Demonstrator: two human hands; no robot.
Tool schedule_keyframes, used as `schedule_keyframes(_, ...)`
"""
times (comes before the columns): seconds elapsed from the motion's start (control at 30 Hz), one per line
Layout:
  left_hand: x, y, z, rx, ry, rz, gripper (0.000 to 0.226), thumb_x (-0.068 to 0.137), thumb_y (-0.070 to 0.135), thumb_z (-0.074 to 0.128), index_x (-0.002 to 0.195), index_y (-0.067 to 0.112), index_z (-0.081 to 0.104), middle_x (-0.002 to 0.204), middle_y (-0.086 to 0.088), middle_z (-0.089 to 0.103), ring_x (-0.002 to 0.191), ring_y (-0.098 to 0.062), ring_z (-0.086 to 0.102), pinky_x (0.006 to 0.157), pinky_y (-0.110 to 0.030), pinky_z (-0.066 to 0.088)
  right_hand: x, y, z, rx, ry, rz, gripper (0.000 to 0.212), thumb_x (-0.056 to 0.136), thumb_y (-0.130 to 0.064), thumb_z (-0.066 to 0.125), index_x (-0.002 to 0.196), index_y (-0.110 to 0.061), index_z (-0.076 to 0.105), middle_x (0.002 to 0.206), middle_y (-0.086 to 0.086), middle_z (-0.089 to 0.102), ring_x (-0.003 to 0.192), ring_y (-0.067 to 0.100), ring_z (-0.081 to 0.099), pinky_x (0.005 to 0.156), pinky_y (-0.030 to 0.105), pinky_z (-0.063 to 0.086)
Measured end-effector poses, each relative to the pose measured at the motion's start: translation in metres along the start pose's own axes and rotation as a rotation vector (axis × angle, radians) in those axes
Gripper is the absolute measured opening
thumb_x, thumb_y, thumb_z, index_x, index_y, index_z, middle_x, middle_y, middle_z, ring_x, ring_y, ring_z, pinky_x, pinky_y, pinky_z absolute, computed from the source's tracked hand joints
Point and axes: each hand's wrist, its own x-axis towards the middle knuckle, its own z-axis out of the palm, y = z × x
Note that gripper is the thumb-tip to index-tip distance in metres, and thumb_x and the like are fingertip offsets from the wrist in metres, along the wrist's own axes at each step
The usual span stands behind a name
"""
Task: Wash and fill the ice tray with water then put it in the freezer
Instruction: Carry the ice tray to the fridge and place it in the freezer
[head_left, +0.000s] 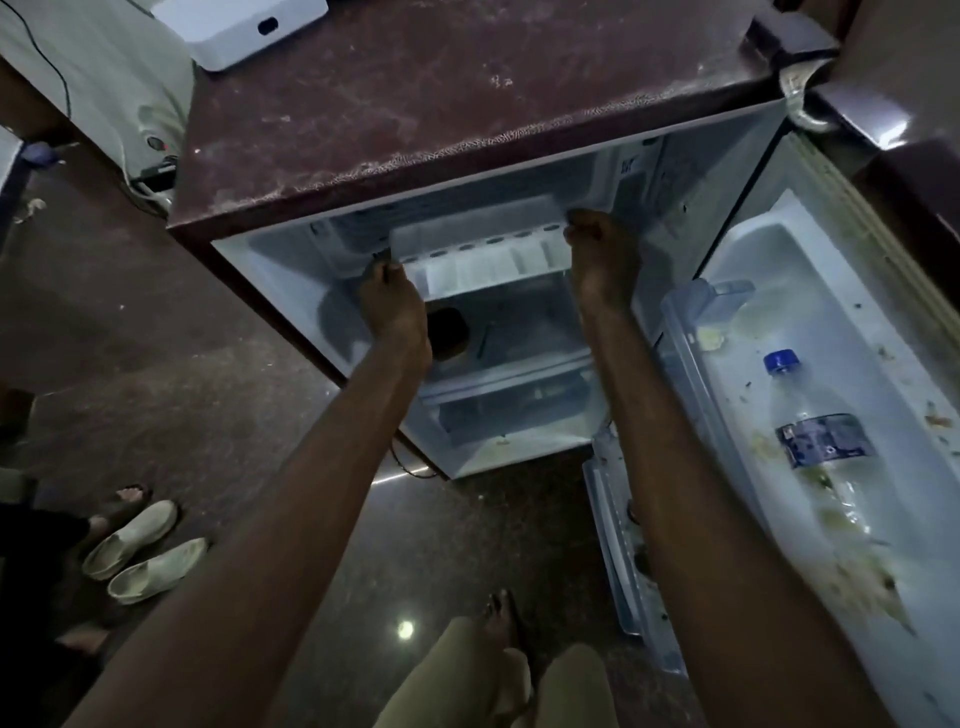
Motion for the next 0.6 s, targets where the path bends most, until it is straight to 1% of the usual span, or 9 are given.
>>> schedule_keyframes(0.13,0.022,-0.006,0.015,0.075,-0.012,0.057,0.037,0.106,0.014,0.043,0.129,-0.008,0.061,0.134,-0.024,0.063,0.125,-0.039,0.057,0.110,-0.048,0.047,0.018,0.003,0.013,0.073,0.013,-0.039,0.031,0.096,-0.008,0.057,0.121,-0.017,0.074,0.121,0.001,0.073,0.110,0.015,0.066,0.099,0.028,0.051)
schedule_keyframes(0.2,0.031,-0.010,0.020,0.137,-0.014,0.081,0.031,0.106,0.011,0.041,0.104,-0.005,0.067,0.110,-0.020,0.069,0.099,-0.036,0.064,0.093,-0.042,0.053,0.025,0.006,0.018,0.119,0.036,-0.062,0.029,0.097,-0.008,0.057,0.120,-0.015,0.074,0.122,0.002,0.072,0.111,0.015,0.065,0.101,0.028,0.051)
schedule_keyframes(0.23,0.036,-0.011,0.023,0.183,-0.003,0.105,0.030,0.105,0.007,0.039,0.082,0.003,0.058,0.087,-0.013,0.061,0.077,-0.027,0.056,0.079,-0.034,0.047,0.029,0.008,0.021,0.122,0.043,-0.079,0.028,0.098,-0.007,0.056,0.119,-0.014,0.074,0.121,0.003,0.073,0.110,0.016,0.065,0.101,0.029,0.051)
schedule_keyframes(0.3,0.038,-0.009,0.025,0.274,0.008,0.155,0.038,0.104,0.002,0.037,0.069,0.015,0.038,0.071,0.000,0.038,0.064,-0.012,0.035,0.070,-0.023,0.030,0.035,0.011,0.027,0.134,0.055,-0.121,0.027,0.096,-0.004,0.056,0.110,-0.014,0.077,0.110,0.003,0.074,0.103,0.018,0.066,0.096,0.031,0.053)
schedule_keyframes(0.33,0.040,-0.008,0.026,0.316,0.013,0.181,0.036,0.105,0.001,0.037,0.072,0.014,0.044,0.073,0.000,0.041,0.067,-0.011,0.040,0.069,-0.020,0.029,0.038,0.012,0.031,0.154,0.057,-0.138,0.026,0.094,-0.002,0.055,0.102,-0.014,0.077,0.100,0.002,0.073,0.094,0.016,0.065,0.090,0.030,0.053)
schedule_keyframes(0.4,0.050,-0.009,0.026,0.356,0.012,0.212,0.028,0.108,0.004,0.036,0.099,0.005,0.063,0.097,-0.012,0.062,0.090,-0.022,0.057,0.075,-0.020,0.034,0.042,0.013,0.036,0.208,0.063,-0.147,0.025,0.092,0.000,0.053,0.086,-0.016,0.071,0.084,-0.001,0.065,0.079,0.013,0.058,0.077,0.027,0.050)
schedule_keyframes(0.47,0.055,-0.006,0.027,0.359,0.009,0.229,0.032,0.110,0.008,0.035,0.118,-0.002,0.064,0.120,-0.020,0.065,0.105,-0.028,0.059,0.079,-0.023,0.037,0.047,0.014,0.041,0.230,0.082,-0.142,0.026,0.094,0.004,0.053,0.084,-0.013,0.070,0.083,0.000,0.065,0.078,0.013,0.057,0.076,0.025,0.049)
schedule_keyframes(0.57,0.060,-0.003,0.027,0.367,-0.013,0.233,0.037,0.111,0.012,0.032,0.127,-0.002,0.062,0.131,-0.021,0.063,0.119,-0.033,0.058,0.091,-0.031,0.041,0.060,0.021,0.050,0.224,0.096,-0.157,0.016,0.091,0.006,0.056,0.085,0.011,0.070,0.089,0.023,0.072,0.077,0.015,0.055,0.073,0.027,0.048)
schedule_keyframes(0.6,0.062,-0.004,0.027,0.358,-0.028,0.235,0.037,0.111,0.015,0.033,0.130,-0.001,0.062,0.134,-0.021,0.062,0.122,-0.034,0.058,0.094,-0.032,0.043,0.065,0.026,0.054,0.232,0.093,-0.175,0.016,0.090,0.007,0.057,0.083,0.012,0.071,0.088,0.024,0.072,0.077,0.016,0.056,0.073,0.028,0.050)
